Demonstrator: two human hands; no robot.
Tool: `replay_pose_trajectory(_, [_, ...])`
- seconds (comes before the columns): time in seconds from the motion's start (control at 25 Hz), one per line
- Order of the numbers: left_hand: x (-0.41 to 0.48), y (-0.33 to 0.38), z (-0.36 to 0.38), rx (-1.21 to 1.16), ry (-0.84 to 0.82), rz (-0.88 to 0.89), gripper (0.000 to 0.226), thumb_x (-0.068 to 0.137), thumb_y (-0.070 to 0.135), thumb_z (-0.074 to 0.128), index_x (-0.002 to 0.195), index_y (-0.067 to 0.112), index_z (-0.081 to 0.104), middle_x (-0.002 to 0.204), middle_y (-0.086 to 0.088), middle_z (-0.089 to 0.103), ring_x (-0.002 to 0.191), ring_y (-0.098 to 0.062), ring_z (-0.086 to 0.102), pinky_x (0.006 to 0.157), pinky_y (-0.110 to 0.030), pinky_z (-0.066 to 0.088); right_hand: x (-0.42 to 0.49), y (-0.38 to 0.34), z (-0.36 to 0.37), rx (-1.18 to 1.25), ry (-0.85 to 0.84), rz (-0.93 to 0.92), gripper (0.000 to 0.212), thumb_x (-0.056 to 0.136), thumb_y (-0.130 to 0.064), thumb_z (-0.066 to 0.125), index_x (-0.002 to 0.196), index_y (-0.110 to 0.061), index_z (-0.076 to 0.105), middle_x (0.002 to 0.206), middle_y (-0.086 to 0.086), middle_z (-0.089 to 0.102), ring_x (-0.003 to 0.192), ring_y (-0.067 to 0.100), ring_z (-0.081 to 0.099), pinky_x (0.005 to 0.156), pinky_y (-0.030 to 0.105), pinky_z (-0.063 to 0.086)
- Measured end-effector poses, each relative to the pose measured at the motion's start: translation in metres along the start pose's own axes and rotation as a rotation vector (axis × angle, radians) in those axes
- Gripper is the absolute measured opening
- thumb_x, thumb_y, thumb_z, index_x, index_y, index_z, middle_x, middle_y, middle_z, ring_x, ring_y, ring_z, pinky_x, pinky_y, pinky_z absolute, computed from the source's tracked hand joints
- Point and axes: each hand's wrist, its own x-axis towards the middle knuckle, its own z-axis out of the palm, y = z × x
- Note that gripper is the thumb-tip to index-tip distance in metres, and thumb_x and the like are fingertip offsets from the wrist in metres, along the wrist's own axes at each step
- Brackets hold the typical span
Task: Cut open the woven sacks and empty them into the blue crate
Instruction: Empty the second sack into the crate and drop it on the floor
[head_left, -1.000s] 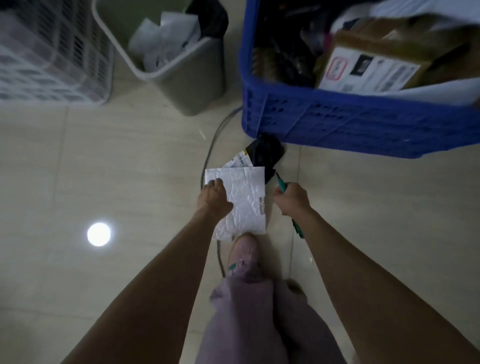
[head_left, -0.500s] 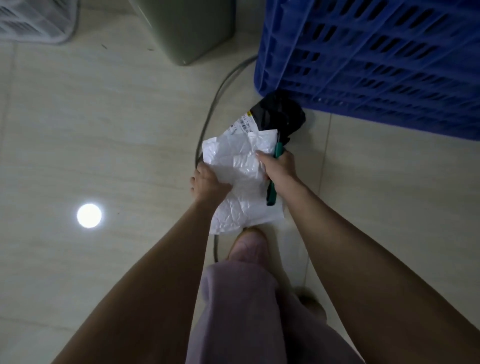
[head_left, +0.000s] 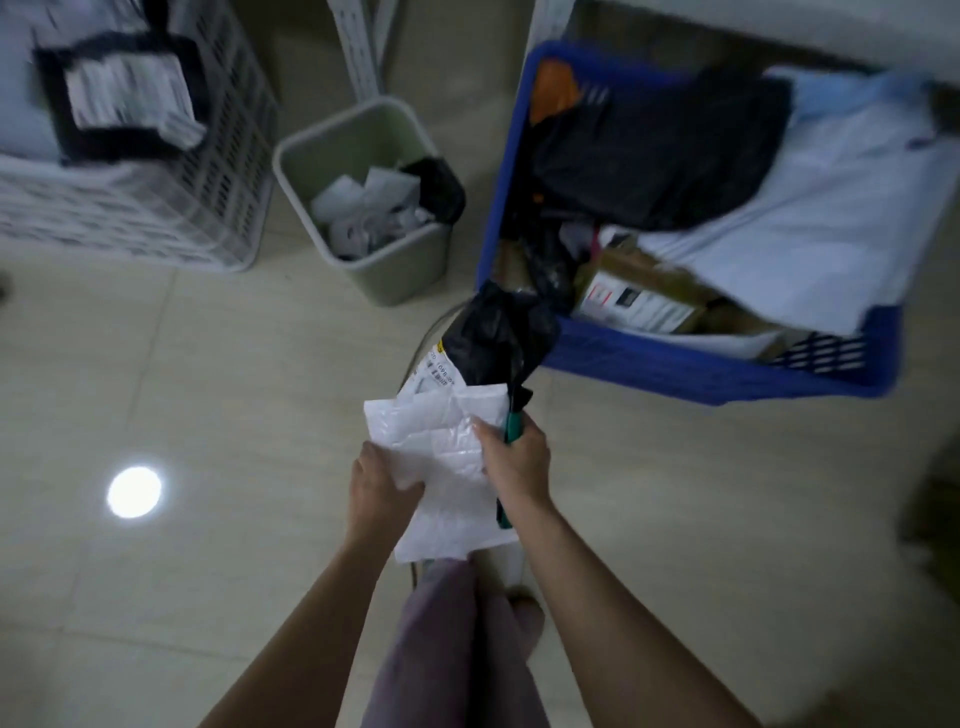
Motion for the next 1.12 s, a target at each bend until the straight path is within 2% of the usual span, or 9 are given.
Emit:
replay_pose_trajectory(0.24, [-0.053, 0.121, -0.031, -0.018, 0.022, 0.259, 0.067, 0.086, 0.008, 0.062, 0.141, -0.005, 0.027, 0.141, -0.024, 0.036, 0.13, -0.036, 0.036, 0.105, -0.035, 0.029, -0.02, -0.123, -0.072, 0.053, 0.295, -0.168, 0.033, 0.086, -0.023, 0.068, 0.115, -0.008, 0.064, 0.109, 0.012, 0.068, 0.102, 0.029, 0.062, 0.081, 0.033, 0.049])
replay_pose_trajectory(0.4, [-0.031, 0.193, -0.02, -0.077, -0.009, 0.481, 0.062, 0.087, 0.005, 0.057, 0.143, 0.001, 0.029, 0.141, -0.02, 0.039, 0.127, -0.034, 0.043, 0.102, -0.037, 0.038, 0.021, -0.183, -0.098, 0.107, 0.534, -0.402, 0.034, 0.09, -0.021, 0.064, 0.117, -0.001, 0.061, 0.107, 0.015, 0.068, 0.098, 0.029, 0.062, 0.068, 0.019, 0.038])
replay_pose_trajectory(0.52, [-0.001, 0.221, -0.008, -0.025, -0.08, 0.479, 0.061, 0.091, 0.008, 0.053, 0.146, 0.008, 0.025, 0.146, -0.014, 0.036, 0.133, -0.026, 0.037, 0.104, -0.033, 0.034, 0.063, -0.207, -0.103, 0.173, 0.676, -0.461, 0.034, 0.092, -0.021, 0.061, 0.118, 0.002, 0.059, 0.107, 0.015, 0.068, 0.09, 0.021, 0.061, 0.066, 0.013, 0.035])
replay_pose_trajectory(0.64, [0.024, 0.219, 0.003, 0.043, -0.095, 0.432, 0.062, 0.091, 0.008, 0.053, 0.146, 0.006, 0.023, 0.147, -0.015, 0.034, 0.134, -0.027, 0.036, 0.103, -0.028, 0.03, 0.11, -0.203, -0.095, 0.118, 0.598, -0.392, 0.034, 0.096, -0.024, 0.053, 0.12, 0.001, 0.052, 0.106, 0.015, 0.066, 0.084, 0.023, 0.064, 0.074, 0.029, 0.052])
replay_pose_trajectory(0.72, [0.033, 0.209, 0.008, 0.066, -0.117, 0.348, 0.064, 0.091, 0.008, 0.053, 0.146, 0.006, 0.021, 0.146, -0.015, 0.035, 0.133, -0.028, 0.037, 0.102, -0.03, 0.031, 0.137, -0.188, -0.085, -0.091, 0.406, -0.219, 0.035, 0.098, -0.024, 0.047, 0.123, 0.0, 0.047, 0.11, 0.017, 0.064, 0.084, 0.029, 0.069, 0.072, 0.038, 0.056])
replay_pose_trajectory(0.8, [0.037, 0.203, 0.011, 0.061, -0.146, 0.274, 0.066, 0.089, 0.007, 0.054, 0.146, 0.008, 0.021, 0.145, -0.013, 0.036, 0.131, -0.029, 0.039, 0.104, -0.034, 0.033, 0.153, -0.173, -0.078, -0.197, 0.223, -0.005, 0.033, 0.099, -0.025, 0.043, 0.121, 0.0, 0.048, 0.109, 0.016, 0.063, 0.055, 0.015, 0.069, 0.049, 0.023, 0.053])
replay_pose_trajectory(0.88, [0.037, 0.2, 0.011, 0.081, -0.168, 0.231, 0.067, 0.088, 0.008, 0.054, 0.146, 0.008, 0.021, 0.146, -0.012, 0.036, 0.13, -0.029, 0.04, 0.105, -0.035, 0.034, 0.157, -0.171, -0.079, -0.21, 0.167, 0.067, 0.034, 0.099, -0.026, 0.042, 0.116, 0.002, 0.049, 0.106, 0.017, 0.066, 0.029, 0.007, 0.054, 0.028, 0.014, 0.034])
replay_pose_trajectory(0.96, [0.036, 0.199, 0.008, 0.128, -0.177, 0.162, 0.067, 0.089, 0.012, 0.055, 0.146, 0.005, 0.02, 0.147, -0.014, 0.035, 0.132, -0.028, 0.038, 0.106, -0.033, 0.031, 0.15, -0.175, -0.086, -0.196, 0.16, 0.077, 0.035, 0.098, -0.028, 0.046, 0.115, 0.002, 0.05, 0.103, 0.017, 0.068, 0.035, 0.009, 0.059, 0.027, 0.015, 0.033])
replay_pose_trajectory(1.12, [0.016, 0.215, -0.007, 0.142, -0.19, 0.048, 0.064, 0.091, 0.016, 0.053, 0.146, 0.002, 0.022, 0.148, -0.016, 0.034, 0.135, -0.027, 0.034, 0.108, -0.033, 0.029, 0.113, -0.18, -0.111, -0.077, 0.189, 0.094, 0.029, 0.095, -0.025, 0.056, 0.11, 0.0, 0.055, 0.097, 0.013, 0.063, 0.07, 0.028, 0.07, 0.036, 0.02, 0.045])
